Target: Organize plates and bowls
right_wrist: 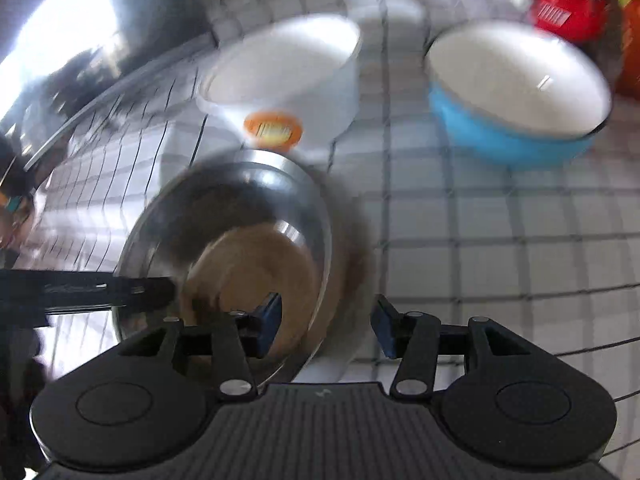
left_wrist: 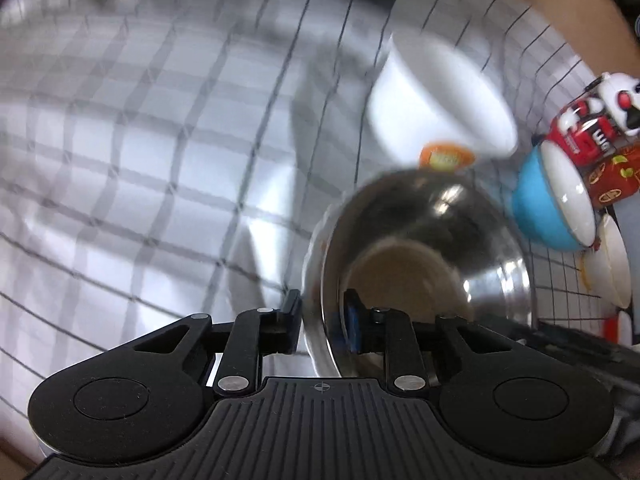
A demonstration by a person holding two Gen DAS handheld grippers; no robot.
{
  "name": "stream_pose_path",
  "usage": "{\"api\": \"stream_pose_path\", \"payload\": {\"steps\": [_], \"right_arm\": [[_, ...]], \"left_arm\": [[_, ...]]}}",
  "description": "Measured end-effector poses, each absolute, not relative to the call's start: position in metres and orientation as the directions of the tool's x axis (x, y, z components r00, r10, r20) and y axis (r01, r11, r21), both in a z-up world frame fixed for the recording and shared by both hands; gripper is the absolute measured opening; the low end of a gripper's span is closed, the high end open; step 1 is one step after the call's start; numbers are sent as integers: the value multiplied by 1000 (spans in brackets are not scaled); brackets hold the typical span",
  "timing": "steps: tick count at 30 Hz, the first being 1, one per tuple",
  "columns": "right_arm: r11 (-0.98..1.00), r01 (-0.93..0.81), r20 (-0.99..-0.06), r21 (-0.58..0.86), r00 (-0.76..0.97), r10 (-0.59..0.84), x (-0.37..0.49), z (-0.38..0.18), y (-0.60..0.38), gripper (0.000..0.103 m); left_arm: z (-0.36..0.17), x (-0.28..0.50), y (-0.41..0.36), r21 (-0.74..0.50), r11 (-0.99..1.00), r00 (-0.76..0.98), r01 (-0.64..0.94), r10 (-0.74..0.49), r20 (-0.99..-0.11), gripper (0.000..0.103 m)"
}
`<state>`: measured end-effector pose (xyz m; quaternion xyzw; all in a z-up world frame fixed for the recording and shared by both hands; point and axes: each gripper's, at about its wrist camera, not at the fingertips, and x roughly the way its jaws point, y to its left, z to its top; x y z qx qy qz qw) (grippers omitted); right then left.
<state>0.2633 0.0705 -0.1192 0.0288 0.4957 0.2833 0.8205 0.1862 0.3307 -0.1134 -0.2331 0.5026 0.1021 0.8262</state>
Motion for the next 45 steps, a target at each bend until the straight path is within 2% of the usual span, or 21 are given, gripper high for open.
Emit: {"api": "stream_pose_path", "payload": {"steps": [2,4,6,7,11,15,19,23,26,28,30,32,35,45], "right_arm": [[856,-430,-776,288,419,472,258,-101,50,51],[888,-399,-742,228,520,424,254,-82,21,59],[921,-351,-697,167,620,362,254,-66,-13,71],[937,-323,-686,136,652,324,258,-60,-34,73],[956,-273,-708,107,654,266,299,-52,-115,73],[968,-215,-733,126,638,237,347,-62,-182,73],[968,-214,-756,134,609,239,388,-81,-208,73],[964,-240,-786,114,572,235,426,-108,-199,73],[967,-217,-814,137,531,234,452,-131,-198,71],[959,-211,-832,190,484,271,465,-143,-201,49],[947,-204,-840,249,442,316,469,-149,-205,42],[941,-223,-838,256,433,331,464,-149,-205,42],[924,-258,-841,280,399,366,452,-145,-201,42],[855,-400,-845,331,278,457,364,-144,-147,42]], "left_arm": [[-87,182,328,-258,887,523,-382,-22,-852,26],[-65,189,322,-287,897,569,-337,-49,-821,26],[-50,206,305,-362,893,604,-265,-139,-785,26],[-45,217,289,-416,883,614,-217,-208,-762,26],[-52,263,211,-575,813,576,-91,-428,-696,26],[-84,319,121,-686,720,489,-109,-562,-667,26],[-112,356,65,-676,711,454,-194,-545,-704,26],[-126,371,48,-619,736,471,-274,-458,-754,26],[-134,381,41,-612,735,473,-291,-446,-760,26],[-142,387,38,-602,742,464,-295,-439,-769,26],[-149,390,37,-624,726,445,-289,-475,-759,26],[-149,387,33,-636,724,427,-268,-503,-752,26],[-136,374,32,-568,795,412,-211,-455,-789,26],[-129,300,88,-511,827,324,-235,-429,-843,22]]}}
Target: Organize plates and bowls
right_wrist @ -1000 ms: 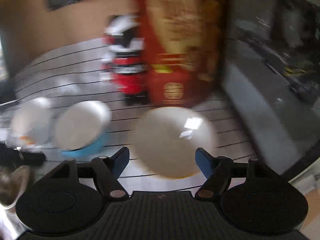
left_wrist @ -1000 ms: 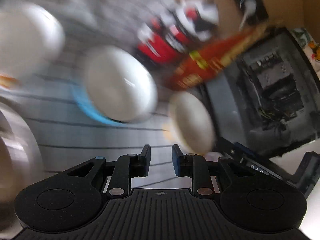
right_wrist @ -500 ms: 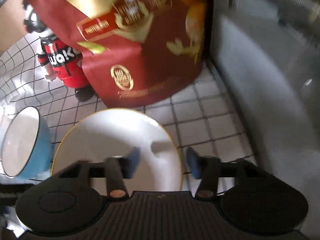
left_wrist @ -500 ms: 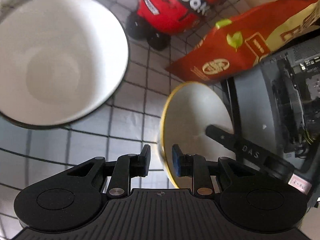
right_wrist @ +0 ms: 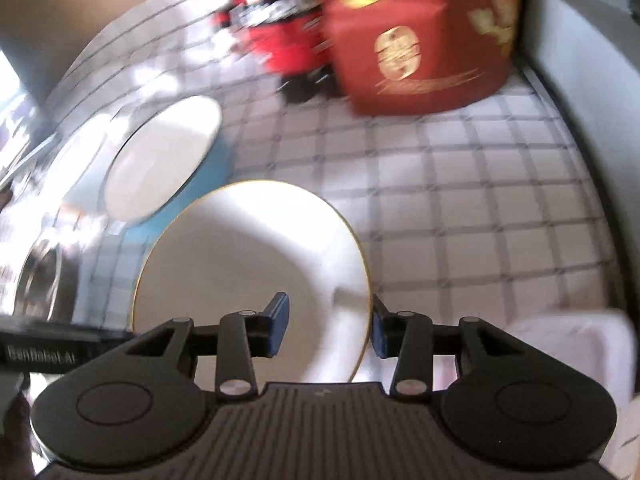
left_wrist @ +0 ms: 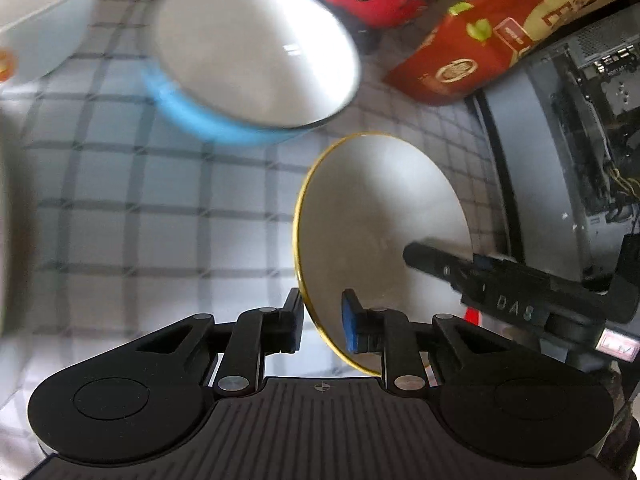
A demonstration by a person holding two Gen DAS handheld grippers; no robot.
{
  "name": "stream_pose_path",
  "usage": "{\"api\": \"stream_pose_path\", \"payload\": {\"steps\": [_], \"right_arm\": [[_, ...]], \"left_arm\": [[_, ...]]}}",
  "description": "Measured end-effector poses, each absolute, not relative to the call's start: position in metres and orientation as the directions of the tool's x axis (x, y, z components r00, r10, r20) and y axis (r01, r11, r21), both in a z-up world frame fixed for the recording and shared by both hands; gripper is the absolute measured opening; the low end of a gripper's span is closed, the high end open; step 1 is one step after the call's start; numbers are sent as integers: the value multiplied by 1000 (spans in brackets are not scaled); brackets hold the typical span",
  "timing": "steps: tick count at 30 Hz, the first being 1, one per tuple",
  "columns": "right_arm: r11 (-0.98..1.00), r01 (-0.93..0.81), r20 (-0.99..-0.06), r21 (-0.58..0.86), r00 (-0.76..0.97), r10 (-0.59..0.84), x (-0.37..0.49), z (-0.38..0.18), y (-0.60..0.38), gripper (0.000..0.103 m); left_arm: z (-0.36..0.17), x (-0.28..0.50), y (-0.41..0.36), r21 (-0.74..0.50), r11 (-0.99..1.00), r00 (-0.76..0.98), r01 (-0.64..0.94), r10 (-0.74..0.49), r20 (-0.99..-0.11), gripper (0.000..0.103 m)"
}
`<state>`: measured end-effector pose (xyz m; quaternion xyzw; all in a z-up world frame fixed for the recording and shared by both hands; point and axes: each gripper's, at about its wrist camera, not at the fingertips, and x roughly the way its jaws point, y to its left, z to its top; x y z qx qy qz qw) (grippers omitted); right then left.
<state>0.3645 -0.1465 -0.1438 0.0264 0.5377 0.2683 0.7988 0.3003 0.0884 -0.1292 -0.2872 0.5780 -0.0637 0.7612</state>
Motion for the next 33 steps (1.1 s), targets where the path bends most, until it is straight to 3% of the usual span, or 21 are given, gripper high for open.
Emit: {"api": "stream_pose_path", "payload": {"steps": [6,13,24,29,33], "right_arm": [[782,-491,-834,385,177,523,324,-140,-115,42],[821,-424,-834,383,224,505,331,-136,-97,42],[801,-436,-824,410,199,530,319,-137,-83,43],[846,-456,-800,275,380,465,325,-93,-100,43],[865,-472,-697,171,563,445,336,-21,-109,43]], "left_arm": [[-117,257,122,-430,872,319,-235,-349,-881,21],[-110,254,145,-458,854,364,-247,-356,-861,22],[-104,250,158,-399,887,352,-233,-305,-885,21],[-67,251,167,-391,904,405,-173,-297,-865,21],[-4,264,183,-421,901,547,-107,-301,-781,21]]}}
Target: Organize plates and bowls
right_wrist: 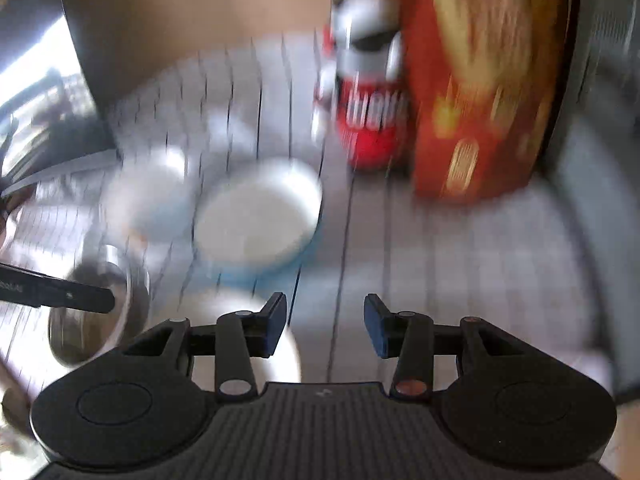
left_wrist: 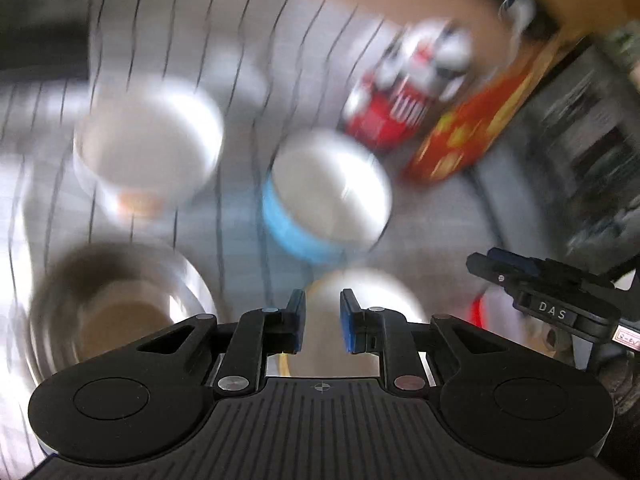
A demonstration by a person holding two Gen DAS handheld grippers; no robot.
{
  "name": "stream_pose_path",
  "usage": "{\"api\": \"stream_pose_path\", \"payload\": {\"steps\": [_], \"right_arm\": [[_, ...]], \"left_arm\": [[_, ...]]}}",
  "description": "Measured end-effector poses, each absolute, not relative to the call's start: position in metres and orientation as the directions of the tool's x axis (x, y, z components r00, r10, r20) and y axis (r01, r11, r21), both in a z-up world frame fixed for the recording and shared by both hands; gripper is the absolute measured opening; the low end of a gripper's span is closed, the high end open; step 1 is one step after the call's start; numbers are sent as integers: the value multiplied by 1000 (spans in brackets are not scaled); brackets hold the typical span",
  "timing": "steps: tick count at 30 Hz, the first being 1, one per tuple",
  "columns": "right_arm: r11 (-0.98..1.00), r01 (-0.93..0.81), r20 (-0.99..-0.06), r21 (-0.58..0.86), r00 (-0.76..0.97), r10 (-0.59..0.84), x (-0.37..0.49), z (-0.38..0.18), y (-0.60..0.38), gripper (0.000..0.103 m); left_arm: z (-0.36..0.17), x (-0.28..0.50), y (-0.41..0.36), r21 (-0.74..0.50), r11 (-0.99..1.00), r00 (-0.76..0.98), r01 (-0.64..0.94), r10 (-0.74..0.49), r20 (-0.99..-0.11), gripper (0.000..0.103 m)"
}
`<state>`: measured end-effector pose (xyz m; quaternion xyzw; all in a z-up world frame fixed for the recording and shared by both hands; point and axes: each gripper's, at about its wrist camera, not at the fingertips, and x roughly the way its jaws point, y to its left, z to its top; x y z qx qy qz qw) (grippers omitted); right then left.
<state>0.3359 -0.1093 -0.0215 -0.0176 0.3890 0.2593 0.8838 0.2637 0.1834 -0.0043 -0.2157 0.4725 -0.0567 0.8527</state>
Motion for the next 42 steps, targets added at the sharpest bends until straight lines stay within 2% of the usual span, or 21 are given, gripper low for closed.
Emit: {"api": "stream_pose_path", "payload": {"steps": [2,6,8,10,13,19,23,26,32,35,37,42], "right_arm": [[873,-469,-621,135,647,444,343,20,-111,45],[882,-442,-479,160,747,462,362,80,-111,73],[886,-440,-466,148,759,455,372,86,-106,74],[887,-433,-488,162,746,453,381,78,-103,74],[882,-431,-606,193,654,452,395,43,-91,74],[908,-398,-732,128,580,358,402,-30,-86,74],[912,-395,-800,108,510,316,407,-68,-81,74],[909,-405,-815,96,492,305,398,-82,-76,74],[875,-427,-812,227,413,413,407,-95,-67,75],[870,-386,-813,306,370,450,426,-106,-62,69],[867,-367,-821,337,337,461,438,-114,-56,50],[844,-372,-835,387,246,492,454,-135,-37,31]], "left_arm": [[30,270,185,-421,905,627,-60,-294,-721,22],[90,273,190,-438,898,782,52,-309,-542,22],[96,283,190,-461,885,807,69,-321,-496,23],[84,305,186,-470,882,753,26,-326,-571,23],[48,320,178,-419,908,696,-32,-281,-661,23],[-38,334,194,-360,912,525,-197,-212,-824,23],[-69,341,204,-397,883,481,-249,-243,-842,23],[-80,349,199,-407,878,464,-253,-259,-847,23],[-92,361,193,-359,889,449,-285,-207,-869,23],[-97,366,190,-355,886,452,-298,-196,-870,23],[-100,372,187,-349,886,448,-305,-190,-874,28],[-113,382,186,-353,879,419,-321,-203,-885,30]]}}
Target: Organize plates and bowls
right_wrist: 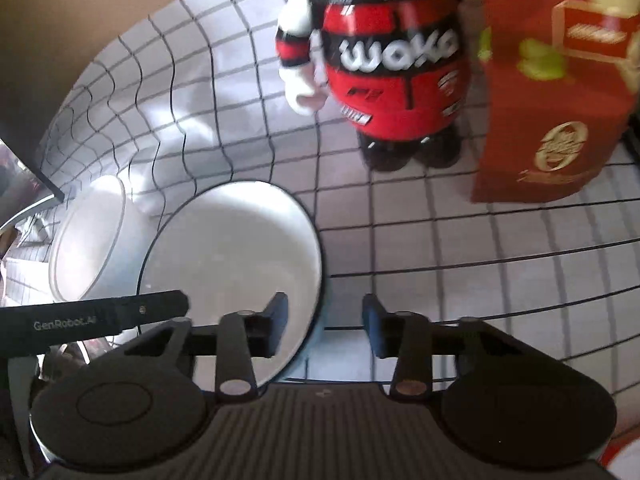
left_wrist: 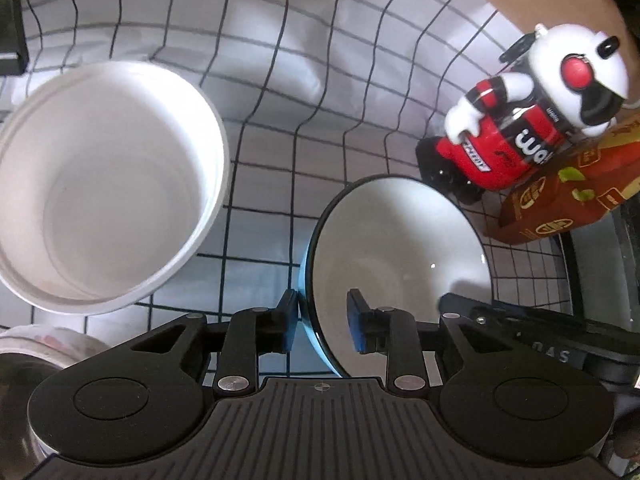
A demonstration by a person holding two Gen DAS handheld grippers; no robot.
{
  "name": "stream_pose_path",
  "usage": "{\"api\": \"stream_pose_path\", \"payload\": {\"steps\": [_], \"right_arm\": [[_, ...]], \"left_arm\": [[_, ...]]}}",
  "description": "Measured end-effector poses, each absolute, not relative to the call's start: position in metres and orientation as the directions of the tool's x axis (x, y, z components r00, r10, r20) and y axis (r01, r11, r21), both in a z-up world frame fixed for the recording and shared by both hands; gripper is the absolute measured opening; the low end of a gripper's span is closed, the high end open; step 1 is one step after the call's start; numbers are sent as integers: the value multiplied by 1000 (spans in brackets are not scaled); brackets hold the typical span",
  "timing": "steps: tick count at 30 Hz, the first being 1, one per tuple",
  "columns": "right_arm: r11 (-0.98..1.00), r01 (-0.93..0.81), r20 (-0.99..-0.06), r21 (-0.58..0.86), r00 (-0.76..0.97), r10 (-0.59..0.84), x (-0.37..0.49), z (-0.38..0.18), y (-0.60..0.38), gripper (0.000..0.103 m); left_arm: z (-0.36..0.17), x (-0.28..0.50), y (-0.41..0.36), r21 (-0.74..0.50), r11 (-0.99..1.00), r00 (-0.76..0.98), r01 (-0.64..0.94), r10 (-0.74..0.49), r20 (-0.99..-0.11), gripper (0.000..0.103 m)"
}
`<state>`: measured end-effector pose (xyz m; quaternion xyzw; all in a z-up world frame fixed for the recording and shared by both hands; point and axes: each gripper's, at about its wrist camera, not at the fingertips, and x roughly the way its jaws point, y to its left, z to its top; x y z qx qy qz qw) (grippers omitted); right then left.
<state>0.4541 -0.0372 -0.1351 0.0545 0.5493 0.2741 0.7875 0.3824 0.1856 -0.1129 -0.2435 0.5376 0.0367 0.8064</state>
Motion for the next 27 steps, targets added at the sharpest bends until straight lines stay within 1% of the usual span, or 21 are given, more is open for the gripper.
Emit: {"api": "stream_pose_path", "payload": {"steps": [1,5,10,12,15,18,23,27], "right_arm": [[834,-377,-830,402,234,506,454,-136,-35,30],[852,-389,-839,350,274,470,453,-131,-35,30],[869,-357,-839,343,300,455,467,-133,-43,31],[863,-355,-835,358,293,467,470,-134,-44,32],[859,-353,-832,371,284,476,471,-137,-44,34],[857,-340,-837,388,260,482,473,-143,-42,34],[852,-352,-844,388,236,482,469,-143,-39,34],[814,-420,-834,401,200,514,454,-139,-39,34]], "left_arm": [[-114,383,185,-354,877,416,-324,-204,-886,30],[-113,388,175,-339,891,408,-301,-201,-891,30],[-120,409,176,-397,861,442,-318,-236,-866,29],[-126,418,178,-395,857,416,-331,-243,-876,26],[-140,424,177,-412,844,367,-345,-282,-886,26],[-149,425,174,-417,844,355,-338,-296,-887,26],[-147,421,178,-423,841,324,-338,-318,-891,26],[-143,403,175,-397,871,282,-290,-318,-905,25]]}}
